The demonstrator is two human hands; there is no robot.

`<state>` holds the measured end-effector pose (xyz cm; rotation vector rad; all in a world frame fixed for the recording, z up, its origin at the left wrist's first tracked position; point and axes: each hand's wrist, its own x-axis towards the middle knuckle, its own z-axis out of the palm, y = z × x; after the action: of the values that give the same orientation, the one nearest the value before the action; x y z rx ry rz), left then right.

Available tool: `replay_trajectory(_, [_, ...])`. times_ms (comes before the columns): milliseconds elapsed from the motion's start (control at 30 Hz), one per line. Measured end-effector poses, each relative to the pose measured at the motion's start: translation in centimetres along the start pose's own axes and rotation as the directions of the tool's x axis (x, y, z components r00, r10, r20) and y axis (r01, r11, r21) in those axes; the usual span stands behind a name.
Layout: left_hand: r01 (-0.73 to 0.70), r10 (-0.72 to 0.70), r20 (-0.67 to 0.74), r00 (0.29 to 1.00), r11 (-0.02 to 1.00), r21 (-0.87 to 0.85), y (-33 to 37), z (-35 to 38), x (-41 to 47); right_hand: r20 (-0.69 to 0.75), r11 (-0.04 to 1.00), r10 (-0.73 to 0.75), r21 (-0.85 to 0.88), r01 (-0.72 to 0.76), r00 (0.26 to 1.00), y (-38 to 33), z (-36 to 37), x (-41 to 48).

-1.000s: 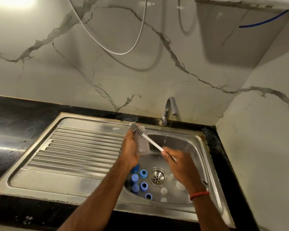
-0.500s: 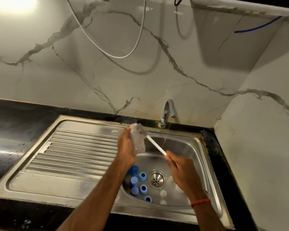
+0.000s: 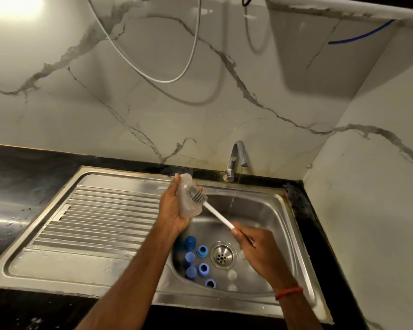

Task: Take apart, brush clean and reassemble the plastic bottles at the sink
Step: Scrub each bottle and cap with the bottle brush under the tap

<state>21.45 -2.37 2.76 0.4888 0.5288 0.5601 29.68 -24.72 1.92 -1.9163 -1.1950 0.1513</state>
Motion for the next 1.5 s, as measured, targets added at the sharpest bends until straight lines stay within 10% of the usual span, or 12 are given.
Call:
replay_trajectory(833, [0.066, -0.063, -0.052, 0.997, 0.996, 0.052, -1.5, 0.8, 0.6, -0.106, 0.972, -0.018, -0.233, -0.008, 0.994, -0.1, 0.6, 2.9])
replay_trajectory(1500, [0.058, -0.039, -0.206, 0.978, 0.994, 0.089, -2.8, 1.6, 1.4, -0.021, 0.998, 0.058, -0.004, -0.059, 0.998, 3.3, -1.7, 0.8])
